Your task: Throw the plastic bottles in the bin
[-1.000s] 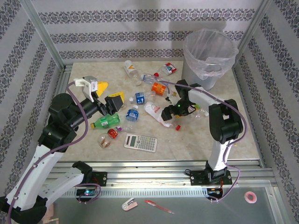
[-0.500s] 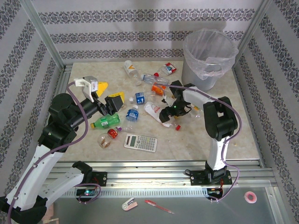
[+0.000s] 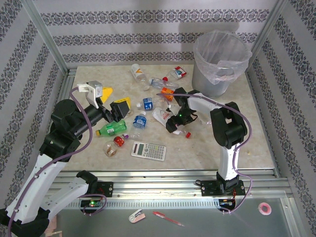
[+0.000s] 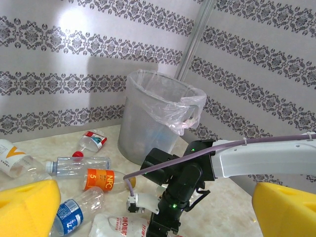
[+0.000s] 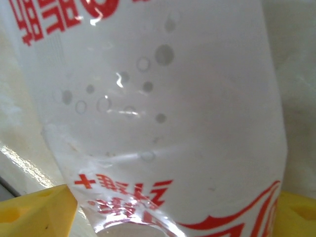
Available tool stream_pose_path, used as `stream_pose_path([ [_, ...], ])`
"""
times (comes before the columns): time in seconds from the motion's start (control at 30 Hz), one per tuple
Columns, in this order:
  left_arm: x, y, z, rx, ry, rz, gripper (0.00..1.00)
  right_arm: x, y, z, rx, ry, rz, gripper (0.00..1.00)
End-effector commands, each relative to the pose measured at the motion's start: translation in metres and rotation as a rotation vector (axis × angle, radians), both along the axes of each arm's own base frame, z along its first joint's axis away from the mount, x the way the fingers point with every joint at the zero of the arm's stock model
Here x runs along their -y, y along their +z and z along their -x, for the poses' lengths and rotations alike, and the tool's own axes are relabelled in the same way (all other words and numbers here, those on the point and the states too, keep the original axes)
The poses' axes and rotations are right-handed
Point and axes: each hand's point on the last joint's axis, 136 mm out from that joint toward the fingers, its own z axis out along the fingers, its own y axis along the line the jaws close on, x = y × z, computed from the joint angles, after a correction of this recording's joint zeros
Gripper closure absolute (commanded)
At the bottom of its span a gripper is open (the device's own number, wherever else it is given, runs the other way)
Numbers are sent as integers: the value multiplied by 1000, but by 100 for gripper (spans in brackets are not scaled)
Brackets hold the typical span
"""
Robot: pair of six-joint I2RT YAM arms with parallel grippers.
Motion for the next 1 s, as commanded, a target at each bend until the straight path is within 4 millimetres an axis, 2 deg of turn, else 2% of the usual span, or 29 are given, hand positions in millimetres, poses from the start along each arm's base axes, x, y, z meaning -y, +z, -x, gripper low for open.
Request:
stream_pose_path([
  [0.0, -1, 13, 9, 21, -8, 14, 0, -3, -2, -2, 32, 37, 41, 17],
  [0.07, 0, 12, 9, 18, -10, 13, 0, -6, -1, -1, 41, 41, 38, 21],
  [0.23, -1, 11, 9, 16, -8, 13, 0, -11, 2, -3, 72, 46, 37, 39],
  [0.43, -1, 12, 10, 16, -6, 14, 0, -16, 12, -4, 104, 55, 20, 50],
  [0.67, -1, 12, 10, 16, -10, 19, 0, -23, 28, 1, 141, 71, -25, 54],
  [0.83, 0, 11, 9, 15, -13, 22, 0, -29, 34, 8, 136, 89, -76, 47],
  [0.97, 1, 10, 10, 13, -15, 26, 0, -35, 38, 13, 117, 100, -114, 46],
])
